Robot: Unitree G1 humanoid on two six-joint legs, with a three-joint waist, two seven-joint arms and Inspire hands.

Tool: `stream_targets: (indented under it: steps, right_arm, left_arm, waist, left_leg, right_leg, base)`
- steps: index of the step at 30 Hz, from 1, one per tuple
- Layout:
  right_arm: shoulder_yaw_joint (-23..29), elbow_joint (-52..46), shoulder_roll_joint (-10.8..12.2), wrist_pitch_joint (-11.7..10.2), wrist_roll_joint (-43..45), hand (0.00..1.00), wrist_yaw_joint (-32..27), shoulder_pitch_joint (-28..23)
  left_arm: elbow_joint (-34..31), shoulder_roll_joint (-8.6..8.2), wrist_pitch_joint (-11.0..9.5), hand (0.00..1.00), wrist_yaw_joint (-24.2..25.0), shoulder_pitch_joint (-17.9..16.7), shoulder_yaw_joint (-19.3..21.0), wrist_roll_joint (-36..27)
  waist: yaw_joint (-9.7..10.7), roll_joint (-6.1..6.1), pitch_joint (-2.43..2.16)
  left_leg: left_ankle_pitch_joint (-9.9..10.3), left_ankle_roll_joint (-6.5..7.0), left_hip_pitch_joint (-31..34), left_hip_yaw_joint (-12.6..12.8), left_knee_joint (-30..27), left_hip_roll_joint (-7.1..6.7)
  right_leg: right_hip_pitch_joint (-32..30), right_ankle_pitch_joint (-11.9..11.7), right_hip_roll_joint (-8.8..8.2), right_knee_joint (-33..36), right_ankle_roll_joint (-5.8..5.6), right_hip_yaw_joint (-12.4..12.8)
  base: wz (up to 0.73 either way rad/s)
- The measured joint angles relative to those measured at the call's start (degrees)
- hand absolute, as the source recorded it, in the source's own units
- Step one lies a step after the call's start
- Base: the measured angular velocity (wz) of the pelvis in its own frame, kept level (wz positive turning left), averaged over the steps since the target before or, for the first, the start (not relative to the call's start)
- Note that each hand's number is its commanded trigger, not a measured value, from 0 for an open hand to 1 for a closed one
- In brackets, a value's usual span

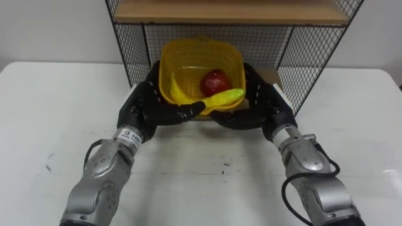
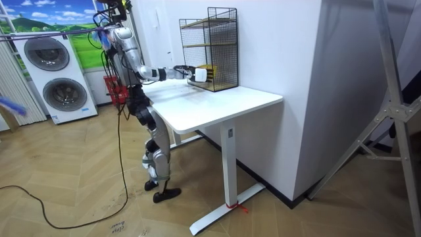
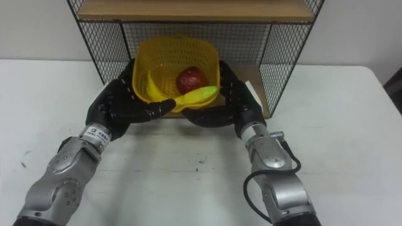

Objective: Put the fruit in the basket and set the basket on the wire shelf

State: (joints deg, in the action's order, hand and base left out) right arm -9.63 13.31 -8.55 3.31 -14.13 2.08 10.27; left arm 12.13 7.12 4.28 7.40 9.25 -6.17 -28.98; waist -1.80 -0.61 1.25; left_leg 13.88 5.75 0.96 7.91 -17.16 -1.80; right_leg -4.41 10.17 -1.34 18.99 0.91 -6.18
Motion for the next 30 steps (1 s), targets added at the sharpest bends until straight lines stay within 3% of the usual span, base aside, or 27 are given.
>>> stream_targets:
  steps: [12,16,22,30]
  right_arm:
    - [-0.26,0.00,0.14,0.05,-1.28,0.00,-0.73,1.97]
    - [-0.50,0.01,0.18,0.62,-1.28,0.00,-1.22,2.19]
    - [-0.43,1.94,0.65,2.83,-0.53,0.00,-2.95,2.43]
    - [-0.41,4.13,1.41,4.01,-1.40,0.00,-4.46,4.53]
  left_arm:
    - [0.62,-0.17,0.66,0.00,0.05,0.00,0.30,-0.16]
    - [0.79,-0.05,1.99,0.00,-0.21,0.05,0.29,-0.21]
    - [7.13,-1.28,4.16,0.00,-0.76,4.56,0.27,-0.09]
    - [12.14,-2.47,4.26,0.00,-1.24,8.30,0.28,-0.11]
  waist:
    - [0.40,0.16,-0.46]
    - [0.79,0.13,-0.48]
    - [0.28,0.11,-0.47]
    - [-0.03,-0.25,-0.27]
  left_leg:
    - [-1.77,-1.07,-2.90,-0.05,3.61,0.61]
    - [-1.86,-1.23,-2.76,-0.07,3.54,0.77]
    - [-1.97,-1.43,-2.68,-0.02,3.57,0.91]
    - [-2.09,-1.59,-3.66,0.08,4.04,0.93]
  right_leg:
    - [2.92,-1.70,1.03,-3.59,0.99,-0.10]
    - [2.82,-1.81,1.23,-3.74,1.16,-0.04]
    - [2.73,-1.97,1.40,-4.06,1.38,0.01]
    - [3.48,-1.98,1.41,-4.30,1.39,-0.06]
  base:
    - [-0.01]
    - [0.00]
    - [0.00]
    - [0.00]
